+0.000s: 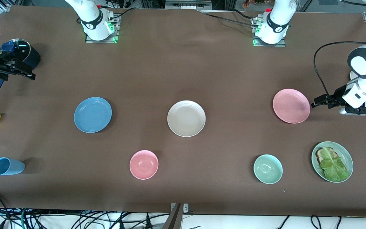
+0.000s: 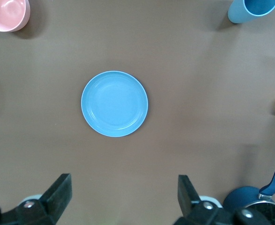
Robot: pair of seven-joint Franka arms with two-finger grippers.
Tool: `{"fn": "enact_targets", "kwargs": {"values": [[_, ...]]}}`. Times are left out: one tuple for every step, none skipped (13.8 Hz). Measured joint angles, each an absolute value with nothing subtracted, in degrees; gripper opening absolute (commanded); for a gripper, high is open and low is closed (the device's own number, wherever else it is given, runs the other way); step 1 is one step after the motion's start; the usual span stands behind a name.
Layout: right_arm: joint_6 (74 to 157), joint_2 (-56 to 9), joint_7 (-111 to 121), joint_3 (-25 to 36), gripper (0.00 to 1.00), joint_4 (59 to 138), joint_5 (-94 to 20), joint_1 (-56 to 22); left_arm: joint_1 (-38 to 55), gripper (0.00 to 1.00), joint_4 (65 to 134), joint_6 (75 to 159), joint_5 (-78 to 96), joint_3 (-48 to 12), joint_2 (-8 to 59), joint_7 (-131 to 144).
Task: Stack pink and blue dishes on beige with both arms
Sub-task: 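Lower the left gripper to the pink plate's rim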
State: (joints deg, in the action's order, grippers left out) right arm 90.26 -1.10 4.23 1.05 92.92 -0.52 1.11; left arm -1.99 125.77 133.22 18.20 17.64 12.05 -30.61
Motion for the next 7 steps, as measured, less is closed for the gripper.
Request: {"fn": "enact_targets", "kwargs": {"values": [[90.2,-1.1,4.2,1.1,1.00,92.9,-0.5,1.1,-2.7,1.00,125.8,134.2,18.2,17.8,13.0,-32.1],[90.2,-1.1,4.2,1.1,1.00,92.9,-0.5,1.1,-3.3,1.00,126.0,135.2,18.2,17.8,13.8,-33.2],[90.2,-1.1,4.2,1.0,1.00,92.9,-0.5,1.1,-3.6,1.00,126.2,136.0,18.2,17.8,14.4,-33.8],[90.2,-1.1,4.2,1.1,1.00,92.9,-0.5,1.1,-3.7,1.00,126.5,136.6,18.4,17.8,15.0,-34.1],[90.2,-1.1,4.2,1.0,1.00,92.9,-0.5,1.1,-3.7,1.00,126.7,137.2,19.2,17.8,15.6,-34.5],[90.2,-1.1,4.2,1.0,1.00,92.9,-0.5,1.1,-3.7,1.00,126.9,137.7,21.3,17.7,16.4,-36.1],[90.2,-1.1,4.2,1.1,1.00,92.9,-0.5,1.1,-3.7,1.00,127.2,138.2,24.2,17.7,17.2,-38.6]]}}
